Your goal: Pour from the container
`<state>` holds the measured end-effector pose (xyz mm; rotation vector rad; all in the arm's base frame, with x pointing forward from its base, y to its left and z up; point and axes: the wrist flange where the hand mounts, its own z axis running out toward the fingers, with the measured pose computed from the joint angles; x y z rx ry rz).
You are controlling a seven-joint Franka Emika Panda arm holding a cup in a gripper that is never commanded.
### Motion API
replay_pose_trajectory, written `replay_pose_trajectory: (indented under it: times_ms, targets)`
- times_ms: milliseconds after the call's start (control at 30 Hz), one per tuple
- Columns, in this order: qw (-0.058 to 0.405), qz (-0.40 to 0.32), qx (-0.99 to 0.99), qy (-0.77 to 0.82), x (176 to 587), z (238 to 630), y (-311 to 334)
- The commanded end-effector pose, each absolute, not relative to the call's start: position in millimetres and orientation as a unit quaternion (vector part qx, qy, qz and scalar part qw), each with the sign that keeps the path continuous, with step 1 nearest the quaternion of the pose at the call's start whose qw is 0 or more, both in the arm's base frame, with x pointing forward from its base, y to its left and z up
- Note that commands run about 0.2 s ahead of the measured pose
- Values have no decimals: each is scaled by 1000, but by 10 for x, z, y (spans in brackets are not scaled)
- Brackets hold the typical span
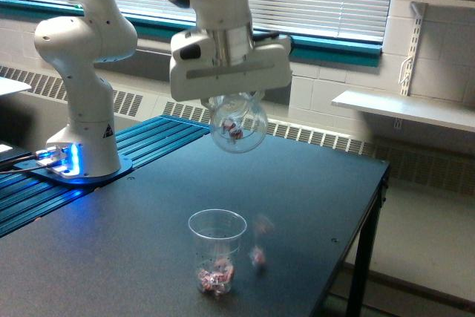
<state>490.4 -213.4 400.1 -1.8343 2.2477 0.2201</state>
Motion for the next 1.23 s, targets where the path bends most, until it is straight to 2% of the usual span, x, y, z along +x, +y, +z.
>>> replay_pose_trajectory:
  times_ms: [33, 100, 200, 433, 667, 733, 867, 1233]
  targets:
    - [133, 54, -619, 772, 4885, 4017, -2043]
    - [133, 54, -617, 774, 4812, 3875, -1931]
    - [148, 29, -614, 774, 4782, 3892, -1847]
    - [141, 53, -606, 781, 4534, 3563, -1633]
    - [148, 56, -608, 778, 4501, 3551, -1565]
    - [144, 59, -610, 777, 4542, 3702, -1659]
    - [142, 55, -612, 776, 4594, 3724, -1643]
    - [116, 45, -618, 776, 4608, 3471, -1333]
